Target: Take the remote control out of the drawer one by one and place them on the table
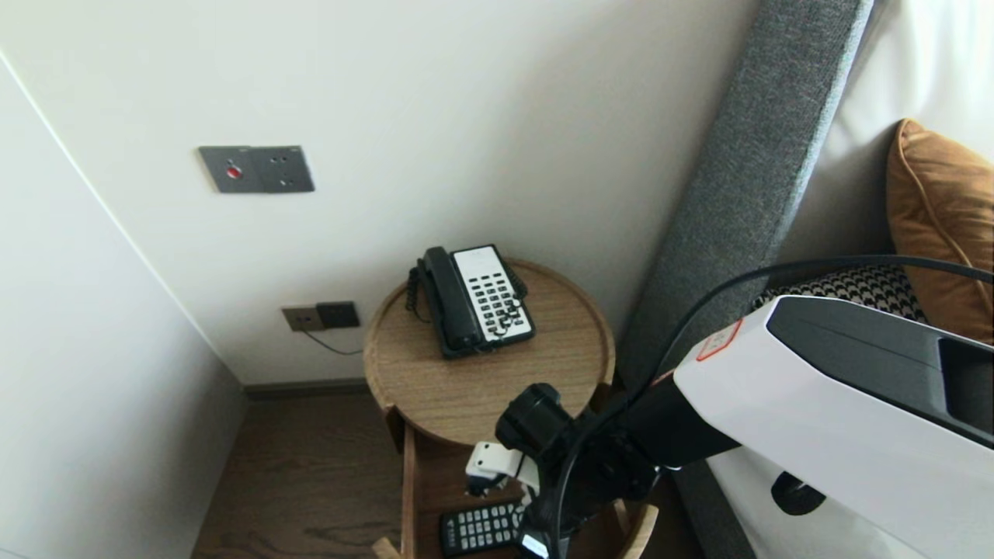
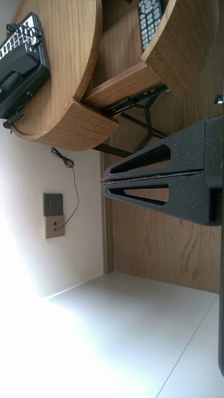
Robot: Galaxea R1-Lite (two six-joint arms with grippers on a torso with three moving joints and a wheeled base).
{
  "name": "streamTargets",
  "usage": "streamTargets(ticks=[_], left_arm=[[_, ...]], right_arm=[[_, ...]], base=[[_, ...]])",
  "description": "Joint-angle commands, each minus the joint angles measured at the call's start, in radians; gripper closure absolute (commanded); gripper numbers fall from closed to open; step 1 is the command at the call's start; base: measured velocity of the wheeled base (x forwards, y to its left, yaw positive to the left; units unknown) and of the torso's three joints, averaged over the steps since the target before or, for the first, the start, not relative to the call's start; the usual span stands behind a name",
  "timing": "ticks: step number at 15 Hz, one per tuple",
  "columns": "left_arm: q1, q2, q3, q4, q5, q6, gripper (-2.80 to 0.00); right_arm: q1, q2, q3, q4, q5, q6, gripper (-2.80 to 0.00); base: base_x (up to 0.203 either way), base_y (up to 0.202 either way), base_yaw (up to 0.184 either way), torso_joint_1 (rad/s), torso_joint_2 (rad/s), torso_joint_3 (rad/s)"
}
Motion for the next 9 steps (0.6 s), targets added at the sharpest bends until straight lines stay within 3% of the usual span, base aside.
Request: streamTargets(ticks=[1,9], left_arm=[[0.000,0.000,0.000,-0.002,0.000,0.000,0.00],[0.000,0.000,0.000,-0.002,-0.001,0.000,0.00]], right_arm=[[-0.019,0.024,-0.011,0.001,0.003,-0.005,-2.80],[-0.051,0.057,-0.063,0.002,0.006,-0.025,-2.80]], base=[[0.000,0.000,0.000,0.000,0.00,0.000],[0.000,0.000,0.000,0.000,0.00,0.000]])
